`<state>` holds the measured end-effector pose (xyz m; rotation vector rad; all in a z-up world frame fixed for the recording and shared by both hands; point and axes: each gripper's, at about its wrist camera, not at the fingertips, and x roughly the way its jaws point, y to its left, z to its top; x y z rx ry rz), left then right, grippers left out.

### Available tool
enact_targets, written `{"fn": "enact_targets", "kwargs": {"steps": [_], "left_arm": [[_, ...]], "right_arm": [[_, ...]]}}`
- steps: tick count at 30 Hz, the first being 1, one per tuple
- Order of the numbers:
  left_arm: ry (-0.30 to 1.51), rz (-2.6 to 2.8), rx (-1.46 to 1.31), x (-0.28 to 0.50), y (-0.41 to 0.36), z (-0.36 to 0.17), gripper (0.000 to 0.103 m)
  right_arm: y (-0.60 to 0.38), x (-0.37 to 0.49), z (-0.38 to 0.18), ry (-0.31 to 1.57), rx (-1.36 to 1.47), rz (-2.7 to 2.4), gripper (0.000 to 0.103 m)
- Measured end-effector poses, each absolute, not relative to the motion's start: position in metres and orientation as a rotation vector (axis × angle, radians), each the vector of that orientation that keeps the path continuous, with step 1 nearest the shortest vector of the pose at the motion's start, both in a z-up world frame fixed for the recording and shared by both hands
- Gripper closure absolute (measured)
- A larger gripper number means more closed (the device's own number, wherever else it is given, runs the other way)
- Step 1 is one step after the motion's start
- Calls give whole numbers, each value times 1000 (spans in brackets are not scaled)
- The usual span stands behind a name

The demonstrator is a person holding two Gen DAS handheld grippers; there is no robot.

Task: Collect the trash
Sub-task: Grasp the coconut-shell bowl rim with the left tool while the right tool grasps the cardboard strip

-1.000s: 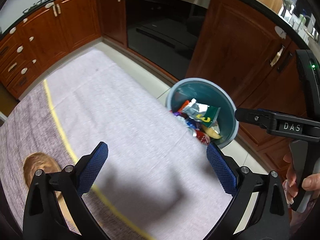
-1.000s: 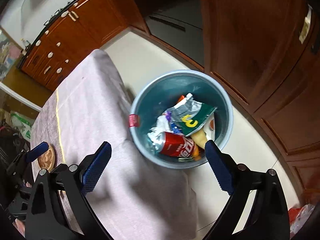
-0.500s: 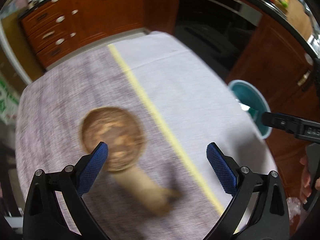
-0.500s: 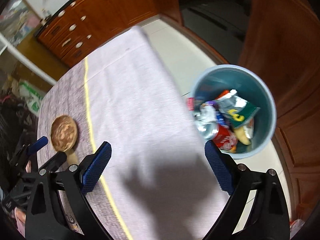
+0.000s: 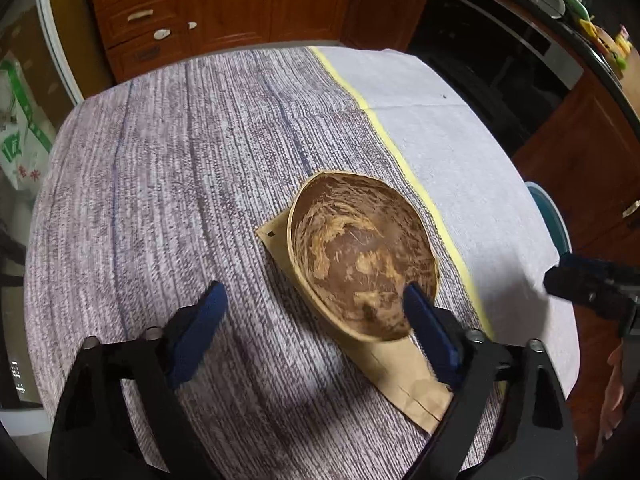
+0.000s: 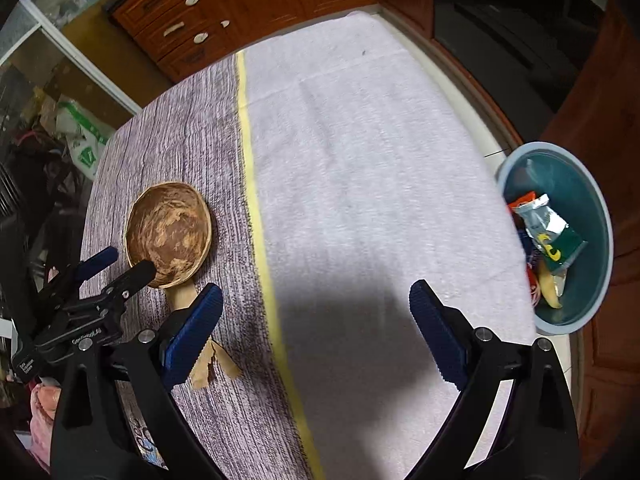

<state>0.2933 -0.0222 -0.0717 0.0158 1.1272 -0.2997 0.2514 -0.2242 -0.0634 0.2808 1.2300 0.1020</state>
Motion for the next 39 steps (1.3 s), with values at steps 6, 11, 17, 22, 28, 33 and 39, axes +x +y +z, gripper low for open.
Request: {"fn": "enact_targets", "kwargs": {"steps": [6, 11, 17, 22, 28, 33, 39], "left_arm": [[1150, -329, 16, 308, -30, -85, 44], [1142, -319, 14, 314, -30, -91, 80], [1085, -306, -43, 308, -7, -69, 93], [1089, -266, 2, 290, 24, -61, 93], [1124, -247, 2, 267, 74, -64, 92], [1139, -238, -5, 258, 95, -72, 88], [1152, -224, 3, 267, 104, -83, 77]], "right_arm": [[-213, 257, -76, 1259, 271, 115, 13], [-209, 258, -83, 1274, 263, 113, 13], [-200, 256, -84, 1280, 252, 120, 13], [-172, 256, -82, 1281, 217, 176, 13], [-123, 260, -83, 1269, 135, 252, 13], [-92, 274, -87, 1254, 75, 264, 13], [-72, 291, -96, 1248, 4, 252, 23]]}}
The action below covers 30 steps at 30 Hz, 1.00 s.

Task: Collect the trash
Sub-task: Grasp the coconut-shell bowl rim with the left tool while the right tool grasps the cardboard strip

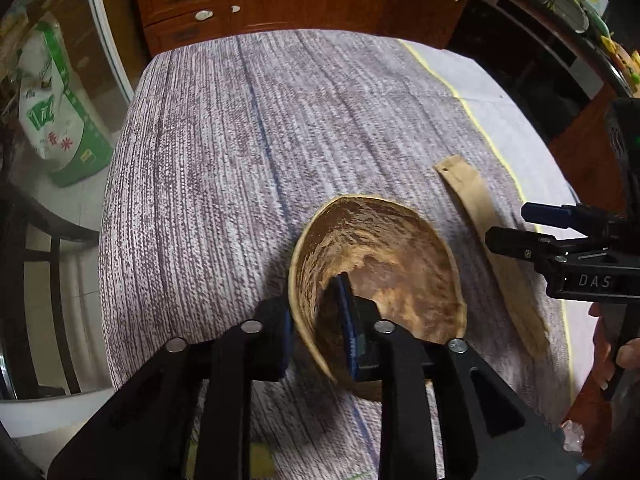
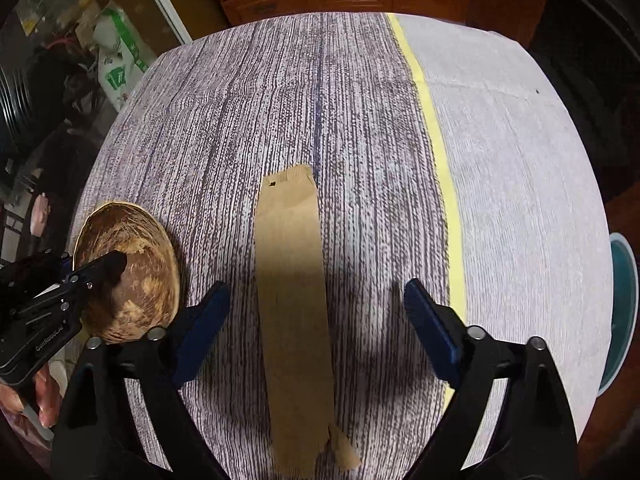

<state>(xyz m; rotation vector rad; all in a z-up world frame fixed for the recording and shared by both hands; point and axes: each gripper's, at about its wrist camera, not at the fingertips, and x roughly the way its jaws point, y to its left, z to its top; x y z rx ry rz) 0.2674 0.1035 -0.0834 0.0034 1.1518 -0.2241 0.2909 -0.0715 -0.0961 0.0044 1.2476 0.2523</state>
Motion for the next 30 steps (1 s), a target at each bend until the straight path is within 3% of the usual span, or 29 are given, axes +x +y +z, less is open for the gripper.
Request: {"fn": "enact_targets", "kwargs": {"steps": [6, 10, 13, 15, 16, 22, 24, 26, 28, 30], "left_arm": [[1151, -224, 4, 275, 110, -88, 72], [1146, -220, 9, 273, 111, -88, 55], [1141, -217, 23, 270, 109, -89, 50], [1138, -208, 41, 270, 105, -90, 48], [1137, -203, 46, 270, 104, -90, 48], [1133, -193, 58, 268, 98, -91, 45], [1129, -205, 64, 267, 92, -90, 55], [1117, -198, 92, 263, 83, -86, 74], [1093, -188, 100, 259, 78, -79, 86], [1075, -181, 84, 256, 74, -69, 90]], "right_arm": [[-61, 302, -104, 1248, -50, 248, 32], [-49, 301, -105, 1225, -134, 239, 38], [-42, 296, -102, 1198, -169, 274, 59], [-37, 292, -100, 1200, -180, 298, 88], [-37, 292, -99, 1211, -169, 307, 94], [-70, 287, -86, 1246, -6, 321, 94], [-82, 284, -80, 1234, 10, 297, 94], [-97, 282, -76, 1223, 18, 259, 94], [-109, 279, -74, 1222, 41, 235, 94], [-121, 272, -73, 1217, 56, 220, 94]]}}
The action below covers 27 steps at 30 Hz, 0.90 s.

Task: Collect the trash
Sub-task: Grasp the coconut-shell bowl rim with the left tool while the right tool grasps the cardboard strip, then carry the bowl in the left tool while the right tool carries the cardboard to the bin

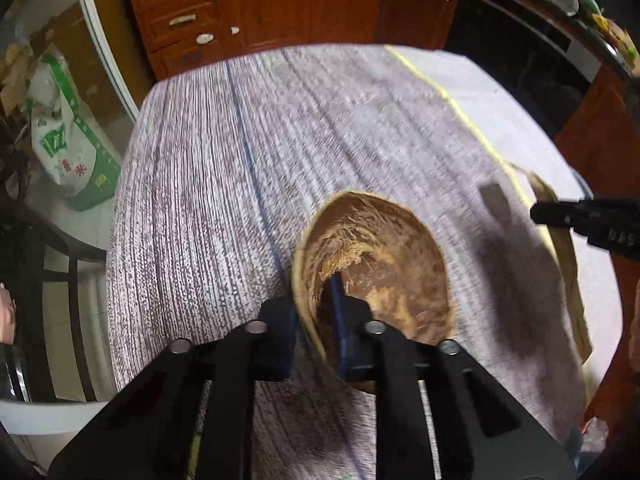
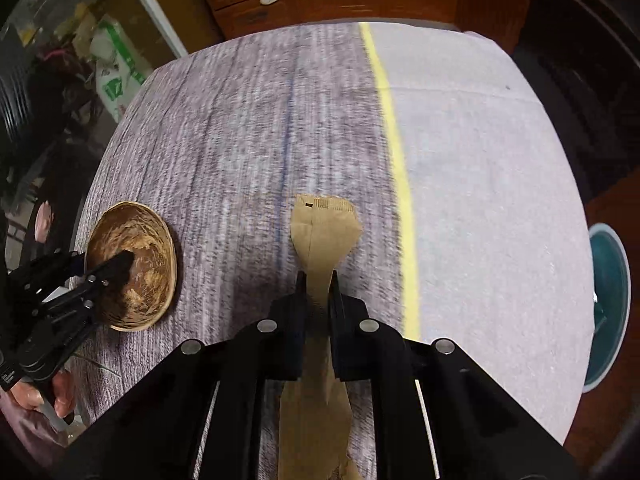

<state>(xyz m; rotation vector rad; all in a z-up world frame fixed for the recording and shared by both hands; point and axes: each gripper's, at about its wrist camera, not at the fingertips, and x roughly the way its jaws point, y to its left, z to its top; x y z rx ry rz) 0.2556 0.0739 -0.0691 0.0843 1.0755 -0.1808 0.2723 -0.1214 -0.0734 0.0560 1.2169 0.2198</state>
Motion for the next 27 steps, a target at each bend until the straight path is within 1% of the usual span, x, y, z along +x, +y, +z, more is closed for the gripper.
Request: {"fn": "enact_targets", "kwargs": {"steps": [2, 4, 14, 27], "left_arm": [[1064, -172, 79, 252, 69, -62, 93], [1052, -165, 88, 249, 62, -55, 94], [1013, -208, 186, 233, 2, -24, 94], [969, -349, 291, 227, -114, 1, 94]], "right_arm": [[-133, 266, -70, 1216, 71, 212, 94], [-144, 260, -65, 1204, 87, 205, 94], [-208, 231, -37, 1114, 202, 173, 94], [-324, 197, -20, 1001, 364, 66, 94]]}}
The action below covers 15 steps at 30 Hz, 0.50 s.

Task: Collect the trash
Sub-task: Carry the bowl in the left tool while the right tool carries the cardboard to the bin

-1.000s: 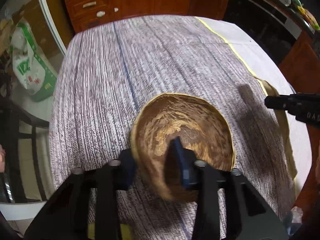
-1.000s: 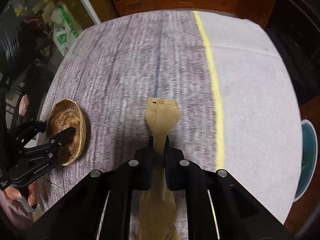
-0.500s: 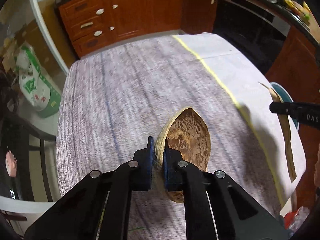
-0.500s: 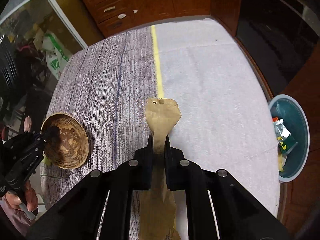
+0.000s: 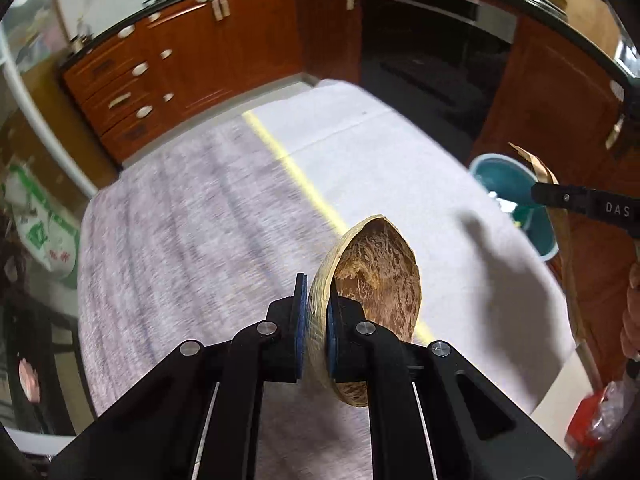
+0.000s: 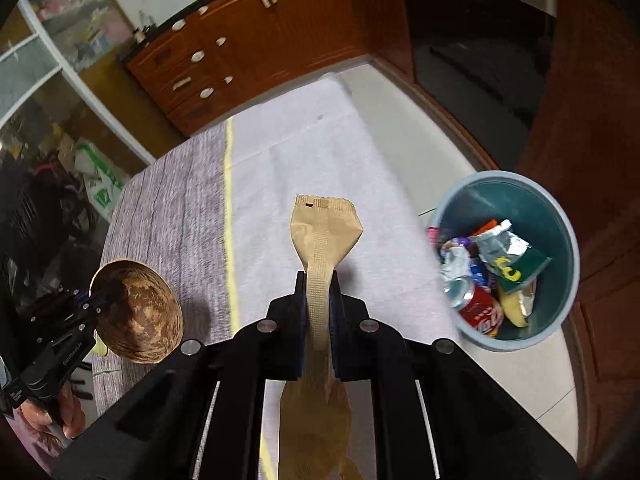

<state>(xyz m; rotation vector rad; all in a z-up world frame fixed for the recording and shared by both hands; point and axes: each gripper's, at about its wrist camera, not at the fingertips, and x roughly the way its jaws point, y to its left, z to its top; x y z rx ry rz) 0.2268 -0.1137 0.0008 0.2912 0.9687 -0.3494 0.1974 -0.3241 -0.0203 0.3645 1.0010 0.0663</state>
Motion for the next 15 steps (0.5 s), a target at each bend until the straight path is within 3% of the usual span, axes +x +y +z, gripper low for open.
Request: {"fn": "enact_targets", "kwargs": {"steps": [15], "left_arm": [[949, -605, 398, 236, -300, -4, 94]], "right_arm": [[-479, 163, -38, 938, 527, -157, 93]]}}
